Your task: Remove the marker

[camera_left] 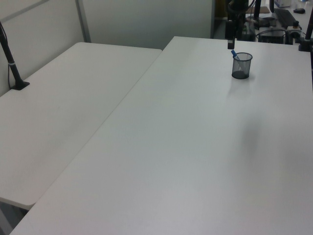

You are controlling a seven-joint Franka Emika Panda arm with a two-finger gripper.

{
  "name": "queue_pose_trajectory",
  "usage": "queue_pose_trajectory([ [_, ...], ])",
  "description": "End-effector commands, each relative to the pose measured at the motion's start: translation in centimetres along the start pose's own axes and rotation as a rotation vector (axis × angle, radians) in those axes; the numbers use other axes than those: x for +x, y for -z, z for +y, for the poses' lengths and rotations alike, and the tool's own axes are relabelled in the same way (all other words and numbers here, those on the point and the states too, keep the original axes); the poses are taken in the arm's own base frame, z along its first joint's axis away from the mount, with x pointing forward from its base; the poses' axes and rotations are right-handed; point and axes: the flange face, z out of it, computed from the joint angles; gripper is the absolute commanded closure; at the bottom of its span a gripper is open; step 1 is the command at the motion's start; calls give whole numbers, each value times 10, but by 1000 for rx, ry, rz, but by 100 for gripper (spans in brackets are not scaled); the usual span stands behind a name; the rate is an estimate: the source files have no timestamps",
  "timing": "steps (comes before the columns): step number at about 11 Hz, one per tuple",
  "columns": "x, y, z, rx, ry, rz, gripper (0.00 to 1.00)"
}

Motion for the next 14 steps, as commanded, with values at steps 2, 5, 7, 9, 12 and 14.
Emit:
queue_pose_trajectory([
  [2, -1, 2, 2, 15, -4, -4, 0],
  [5, 0, 3, 9, 17, -15, -1, 0],
  [7, 1, 3, 11, 18, -18, 6, 0],
  [9, 2, 4, 19, 19, -29, 18, 0],
  [12, 3, 7, 41, 22, -14, 29, 0],
  [14, 6, 3, 63, 22, 2, 34, 0],
])
